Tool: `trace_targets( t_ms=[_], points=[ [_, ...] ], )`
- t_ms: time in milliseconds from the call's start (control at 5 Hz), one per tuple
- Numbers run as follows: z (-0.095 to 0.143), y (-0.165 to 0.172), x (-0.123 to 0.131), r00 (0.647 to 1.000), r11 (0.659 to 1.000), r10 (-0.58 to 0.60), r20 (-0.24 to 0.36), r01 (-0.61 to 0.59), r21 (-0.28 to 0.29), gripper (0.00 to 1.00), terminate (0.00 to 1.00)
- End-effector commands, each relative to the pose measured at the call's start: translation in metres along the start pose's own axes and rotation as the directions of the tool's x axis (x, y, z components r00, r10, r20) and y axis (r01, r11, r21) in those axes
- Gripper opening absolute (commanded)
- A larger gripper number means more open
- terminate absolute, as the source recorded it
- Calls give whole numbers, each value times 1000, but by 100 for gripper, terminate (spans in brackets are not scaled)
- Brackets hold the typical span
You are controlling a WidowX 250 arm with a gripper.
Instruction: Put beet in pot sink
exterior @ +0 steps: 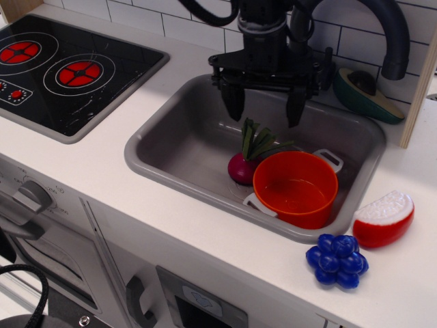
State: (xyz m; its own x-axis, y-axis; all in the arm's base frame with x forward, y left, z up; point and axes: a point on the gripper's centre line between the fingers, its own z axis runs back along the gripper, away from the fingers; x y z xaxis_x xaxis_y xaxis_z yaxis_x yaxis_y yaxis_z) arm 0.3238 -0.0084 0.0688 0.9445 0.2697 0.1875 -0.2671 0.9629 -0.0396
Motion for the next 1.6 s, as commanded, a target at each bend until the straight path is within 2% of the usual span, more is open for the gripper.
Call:
trace_targets(
  t_ms=[0, 200, 600, 800, 1000, 1200, 1400],
  points=[
    [-17, 4, 10, 998, 998, 15, 58, -19, 65, 100, 0],
    [-30, 7, 9, 999, 996, -13, 48, 9, 89, 100, 0],
    [-28, 10, 7, 1000, 997, -7, 27, 5, 83, 100, 0],
    [-23, 13, 13, 999, 997, 16, 47, -19, 76, 0, 0],
    [-13, 20, 21, 999, 995, 36, 41, -40, 92, 0, 0],
    [7, 30, 34, 993, 991, 83, 82, -91, 100, 0, 0],
    [36, 32, 38, 987, 991, 113, 113, -120, 53, 0, 0]
  ],
)
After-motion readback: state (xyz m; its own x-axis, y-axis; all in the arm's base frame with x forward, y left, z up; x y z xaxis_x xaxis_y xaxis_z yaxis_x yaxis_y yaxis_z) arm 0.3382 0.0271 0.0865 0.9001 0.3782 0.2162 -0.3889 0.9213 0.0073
